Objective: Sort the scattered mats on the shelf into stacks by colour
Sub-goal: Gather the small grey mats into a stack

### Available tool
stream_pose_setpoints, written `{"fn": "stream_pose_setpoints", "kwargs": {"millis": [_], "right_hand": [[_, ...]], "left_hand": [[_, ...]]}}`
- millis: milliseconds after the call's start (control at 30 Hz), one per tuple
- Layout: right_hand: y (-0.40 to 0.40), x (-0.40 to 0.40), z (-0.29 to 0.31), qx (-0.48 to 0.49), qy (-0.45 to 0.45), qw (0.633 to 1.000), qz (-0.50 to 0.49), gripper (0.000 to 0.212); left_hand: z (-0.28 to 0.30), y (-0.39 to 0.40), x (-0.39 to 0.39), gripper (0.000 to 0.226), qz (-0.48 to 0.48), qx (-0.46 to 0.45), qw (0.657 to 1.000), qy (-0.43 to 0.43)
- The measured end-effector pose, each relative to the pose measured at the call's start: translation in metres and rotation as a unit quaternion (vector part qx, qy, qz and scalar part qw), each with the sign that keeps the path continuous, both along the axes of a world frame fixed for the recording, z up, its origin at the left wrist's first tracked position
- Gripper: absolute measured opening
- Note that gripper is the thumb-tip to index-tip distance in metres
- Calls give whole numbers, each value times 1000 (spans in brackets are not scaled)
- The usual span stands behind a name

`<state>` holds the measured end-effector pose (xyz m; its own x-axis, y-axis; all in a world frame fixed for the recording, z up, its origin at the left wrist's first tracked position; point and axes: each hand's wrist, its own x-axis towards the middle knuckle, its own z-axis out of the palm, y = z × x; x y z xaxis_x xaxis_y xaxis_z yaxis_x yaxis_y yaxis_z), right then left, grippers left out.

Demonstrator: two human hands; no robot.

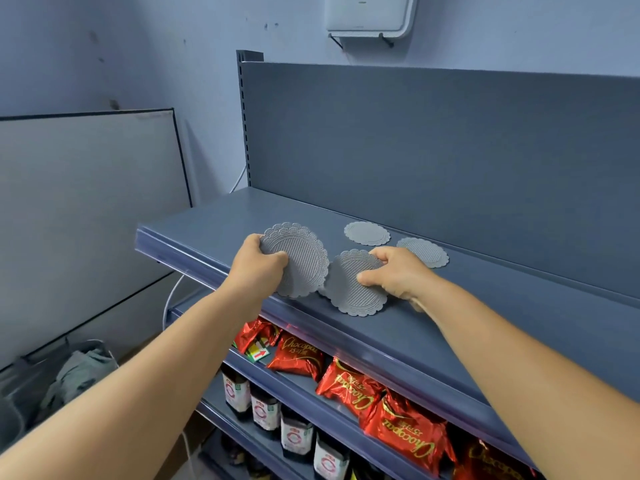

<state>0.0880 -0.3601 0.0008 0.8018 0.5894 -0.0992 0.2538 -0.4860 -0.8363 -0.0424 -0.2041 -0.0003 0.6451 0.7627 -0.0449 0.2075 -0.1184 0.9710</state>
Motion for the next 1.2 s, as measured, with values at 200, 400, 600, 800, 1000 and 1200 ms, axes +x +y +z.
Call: {"fn": "stream_pose_setpoints", "kwargs": {"millis": [200,400,600,800,1000,1200], "right_hand": [[25,12,-6,-100,-67,993,11,36],[29,35,-7,-109,-34,993,21,33],[20,60,6,82,132,986,51,21],[26,84,12,180,180,966,45,19],[41,95,4,205,155,966,7,19],[50,103,-4,110,-1,994,-3,12]], "left_hand": [[0,14,6,19,14,4,1000,-1],[-3,22,21,19,18,-8,1000,0],[-5,31,41,11,42,-22,999,0],[-1,18,73,15,-17,-110,994,-12],[7,-3,97,22,-136,-133,982,7],[-1,8,111,24,-112,-49,991,56]]}}
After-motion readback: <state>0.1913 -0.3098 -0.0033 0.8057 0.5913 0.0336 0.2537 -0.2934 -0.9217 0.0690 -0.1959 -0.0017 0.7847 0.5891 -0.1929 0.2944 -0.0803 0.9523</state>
